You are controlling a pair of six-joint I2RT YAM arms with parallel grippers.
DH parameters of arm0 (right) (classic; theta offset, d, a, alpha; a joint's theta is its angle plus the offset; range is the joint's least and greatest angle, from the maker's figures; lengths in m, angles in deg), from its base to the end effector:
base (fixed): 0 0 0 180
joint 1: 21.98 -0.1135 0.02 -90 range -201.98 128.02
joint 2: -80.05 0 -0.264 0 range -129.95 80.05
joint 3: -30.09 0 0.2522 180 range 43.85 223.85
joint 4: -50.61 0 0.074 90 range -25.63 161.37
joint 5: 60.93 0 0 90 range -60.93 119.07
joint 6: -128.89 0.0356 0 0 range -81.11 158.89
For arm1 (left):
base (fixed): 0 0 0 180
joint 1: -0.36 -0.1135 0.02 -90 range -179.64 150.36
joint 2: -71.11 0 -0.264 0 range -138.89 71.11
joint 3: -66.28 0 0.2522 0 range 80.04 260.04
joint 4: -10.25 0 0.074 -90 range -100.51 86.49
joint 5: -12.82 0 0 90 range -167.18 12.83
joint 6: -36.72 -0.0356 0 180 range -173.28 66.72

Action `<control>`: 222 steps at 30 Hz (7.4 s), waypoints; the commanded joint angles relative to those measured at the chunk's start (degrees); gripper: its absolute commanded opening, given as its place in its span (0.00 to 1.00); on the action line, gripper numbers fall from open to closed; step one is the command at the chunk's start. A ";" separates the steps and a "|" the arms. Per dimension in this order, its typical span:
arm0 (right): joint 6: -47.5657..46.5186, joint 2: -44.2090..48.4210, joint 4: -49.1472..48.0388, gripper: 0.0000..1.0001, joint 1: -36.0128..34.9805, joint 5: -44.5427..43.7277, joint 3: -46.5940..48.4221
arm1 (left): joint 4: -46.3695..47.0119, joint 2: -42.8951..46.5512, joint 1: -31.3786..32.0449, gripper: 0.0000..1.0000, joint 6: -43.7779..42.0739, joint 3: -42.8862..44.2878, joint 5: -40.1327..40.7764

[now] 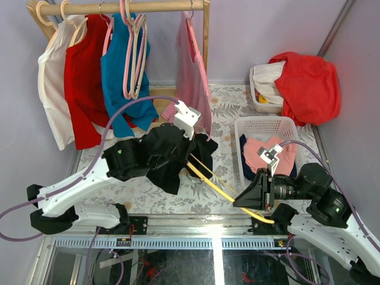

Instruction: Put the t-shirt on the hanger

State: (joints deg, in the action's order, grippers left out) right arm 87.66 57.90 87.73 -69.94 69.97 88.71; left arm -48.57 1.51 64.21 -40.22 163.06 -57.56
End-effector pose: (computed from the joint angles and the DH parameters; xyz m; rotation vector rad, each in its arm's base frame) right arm 0.0357 0.0744 0.3618 -0.6553 1.8169 1.7881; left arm 0.1182 -0.2136 0.4197 0.7207 1.9930 -0.4469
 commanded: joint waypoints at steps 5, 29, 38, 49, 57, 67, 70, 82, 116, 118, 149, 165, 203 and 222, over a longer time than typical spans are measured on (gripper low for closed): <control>-4.21 6.67 -0.16 0.00 -0.29 -7.99 5.63 | -1.95 0.27 2.36 0.00 -0.85 10.11 -0.92; -8.28 5.15 4.47 0.00 -11.28 -20.40 14.45 | -9.80 -5.95 6.11 0.00 -3.16 27.22 2.54; -4.25 5.39 2.08 0.00 -14.20 -24.00 10.59 | -7.77 -3.62 6.56 0.00 -2.94 23.91 -1.32; 2.13 2.06 -2.78 0.00 -18.97 -36.83 11.65 | -4.21 2.84 6.94 0.00 0.23 11.44 -1.45; 5.61 -3.71 -2.94 0.00 -21.37 -32.56 16.00 | -4.59 3.58 7.40 0.00 -0.20 11.42 -0.61; 5.45 -3.76 -0.83 0.00 -26.21 -33.54 20.15 | -7.86 0.03 9.32 0.00 -2.01 18.37 2.41; 4.15 -1.93 -4.92 0.00 -28.21 -36.47 16.32 | -6.82 -0.24 10.30 0.01 -3.45 20.00 1.57; -0.95 3.09 -13.53 0.00 -33.21 -41.39 7.20 | -8.82 -6.68 12.23 0.02 -7.58 31.19 -3.02; -20.91 8.77 -29.18 0.00 -38.47 -43.99 -4.09 | -8.68 -21.11 17.59 0.09 -5.91 48.64 -10.57; -21.24 9.71 -28.33 0.00 -38.49 -44.46 -4.67 | -8.53 -19.72 17.64 0.10 -5.09 45.82 -7.94; -26.80 19.52 -45.76 0.00 -38.46 -44.10 -30.96 | -3.72 -6.61 17.47 0.47 10.50 16.71 9.42; -25.45 20.93 -43.64 0.00 -38.50 -44.45 -32.46 | -3.36 -1.74 17.48 0.51 13.50 16.91 16.43; -25.90 13.53 -48.59 0.00 -38.45 -40.94 -30.65 | -1.34 11.77 10.32 0.64 30.68 -3.47 17.17; -26.09 17.80 -47.51 0.00 -38.45 -42.93 -30.94 | -5.47 17.93 6.90 0.57 31.50 -4.84 17.41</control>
State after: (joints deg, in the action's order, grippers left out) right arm 63.49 72.59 47.81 -108.24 28.47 55.44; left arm -52.40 17.64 71.27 -10.10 157.47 -43.59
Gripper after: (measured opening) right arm 0.131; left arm 0.584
